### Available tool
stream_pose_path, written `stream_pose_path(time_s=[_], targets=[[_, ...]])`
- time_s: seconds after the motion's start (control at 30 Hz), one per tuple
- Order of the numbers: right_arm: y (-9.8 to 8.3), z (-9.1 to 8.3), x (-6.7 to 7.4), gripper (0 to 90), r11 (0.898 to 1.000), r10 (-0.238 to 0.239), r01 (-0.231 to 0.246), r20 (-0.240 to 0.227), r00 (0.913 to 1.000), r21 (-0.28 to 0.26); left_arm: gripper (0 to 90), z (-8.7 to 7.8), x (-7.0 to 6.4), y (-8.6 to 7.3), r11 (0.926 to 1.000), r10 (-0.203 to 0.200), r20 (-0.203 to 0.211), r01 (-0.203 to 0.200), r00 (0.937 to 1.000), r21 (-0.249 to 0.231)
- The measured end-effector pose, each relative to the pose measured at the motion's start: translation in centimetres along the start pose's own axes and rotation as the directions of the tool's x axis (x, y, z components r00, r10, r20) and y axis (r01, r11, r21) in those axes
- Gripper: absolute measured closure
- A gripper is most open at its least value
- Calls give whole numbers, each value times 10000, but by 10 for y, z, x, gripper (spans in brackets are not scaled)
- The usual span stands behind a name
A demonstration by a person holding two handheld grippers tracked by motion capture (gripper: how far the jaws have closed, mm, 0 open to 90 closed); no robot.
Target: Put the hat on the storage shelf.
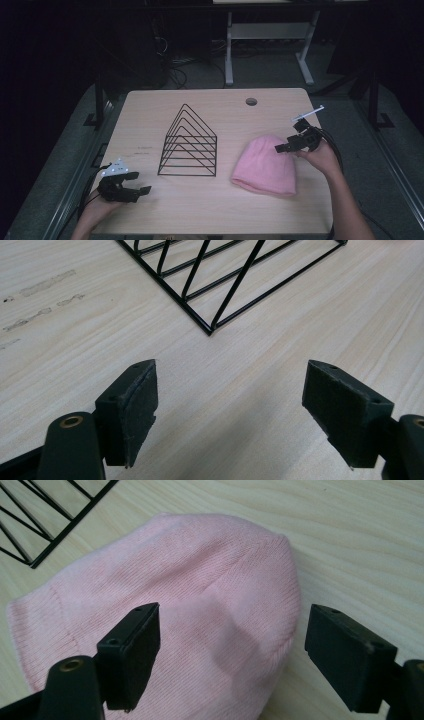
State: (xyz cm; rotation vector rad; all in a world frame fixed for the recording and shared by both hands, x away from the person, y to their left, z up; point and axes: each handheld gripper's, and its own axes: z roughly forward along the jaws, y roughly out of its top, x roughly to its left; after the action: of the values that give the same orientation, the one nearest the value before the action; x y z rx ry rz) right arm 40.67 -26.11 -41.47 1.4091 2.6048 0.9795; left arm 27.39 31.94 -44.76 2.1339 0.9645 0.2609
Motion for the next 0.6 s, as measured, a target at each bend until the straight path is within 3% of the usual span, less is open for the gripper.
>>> stream_pose_path(time_s=[0.4, 0.6], targets=[[7, 17, -13, 314, 9984, 457, -462, 137, 9989, 324, 224, 0, 0, 0, 10000, 27, -21, -27, 10000, 1], [12, 23, -13, 375, 9980, 388, -397, 199, 9990, 498, 224, 0, 1, 0, 10000, 58, -34, -58, 10000, 81]])
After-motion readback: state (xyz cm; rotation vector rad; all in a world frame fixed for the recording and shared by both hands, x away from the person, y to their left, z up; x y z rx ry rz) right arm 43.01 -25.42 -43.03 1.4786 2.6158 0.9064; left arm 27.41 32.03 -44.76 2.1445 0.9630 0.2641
